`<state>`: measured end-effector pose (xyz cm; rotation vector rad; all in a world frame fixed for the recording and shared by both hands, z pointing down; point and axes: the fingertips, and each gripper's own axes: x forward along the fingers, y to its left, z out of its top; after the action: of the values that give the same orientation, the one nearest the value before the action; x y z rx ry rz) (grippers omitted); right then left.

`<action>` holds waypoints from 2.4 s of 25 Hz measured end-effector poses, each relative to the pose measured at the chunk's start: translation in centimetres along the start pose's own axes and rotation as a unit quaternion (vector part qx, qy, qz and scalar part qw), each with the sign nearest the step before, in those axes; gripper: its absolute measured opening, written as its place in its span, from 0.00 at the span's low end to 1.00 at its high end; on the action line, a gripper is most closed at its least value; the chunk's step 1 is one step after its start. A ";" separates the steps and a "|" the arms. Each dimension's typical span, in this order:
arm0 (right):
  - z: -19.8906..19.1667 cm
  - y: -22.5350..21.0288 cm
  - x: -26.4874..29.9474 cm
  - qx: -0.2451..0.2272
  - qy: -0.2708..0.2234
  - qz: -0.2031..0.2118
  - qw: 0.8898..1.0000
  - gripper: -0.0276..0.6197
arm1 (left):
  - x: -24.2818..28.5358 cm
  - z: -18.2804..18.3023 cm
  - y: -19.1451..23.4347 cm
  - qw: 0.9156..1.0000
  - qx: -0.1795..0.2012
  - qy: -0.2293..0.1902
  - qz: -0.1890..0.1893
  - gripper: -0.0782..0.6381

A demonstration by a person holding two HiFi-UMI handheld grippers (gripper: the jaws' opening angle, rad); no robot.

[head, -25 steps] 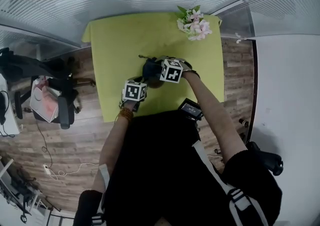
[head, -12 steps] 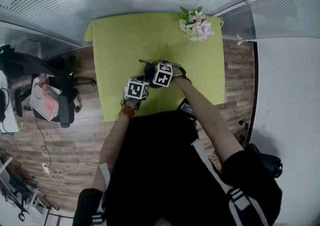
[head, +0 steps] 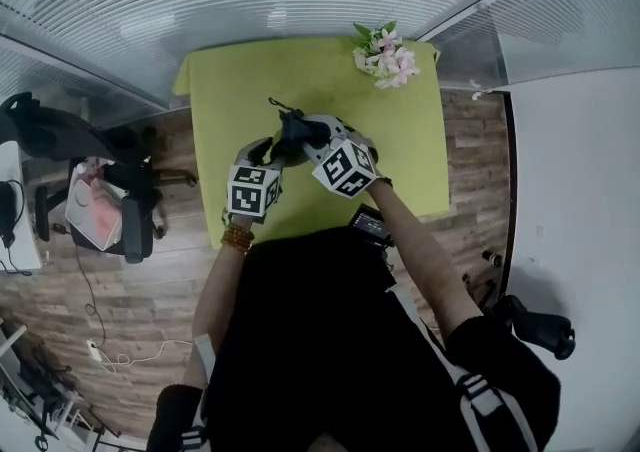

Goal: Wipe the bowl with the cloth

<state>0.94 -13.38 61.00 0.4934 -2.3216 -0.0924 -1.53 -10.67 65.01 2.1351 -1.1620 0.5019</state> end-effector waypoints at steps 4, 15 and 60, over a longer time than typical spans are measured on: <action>8.3 -1.1 -5.2 -0.059 -0.116 -0.075 0.989 0.16 | -4.3 7.0 -0.9 0.995 0.066 -0.081 -0.003 0.28; 14.6 -2.0 -12.1 -0.177 -0.170 -0.277 0.929 0.18 | -12.3 15.1 -4.3 0.948 0.230 -0.173 0.136 0.22; 21.5 -1.2 -17.5 -0.089 -0.258 -0.284 0.919 0.14 | -21.3 20.3 -5.5 0.930 0.094 -0.342 0.101 0.17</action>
<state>-2.23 -9.54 33.65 1.1459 -2.5521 -0.7896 -7.74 -9.85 35.73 2.4556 -1.7815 -0.0791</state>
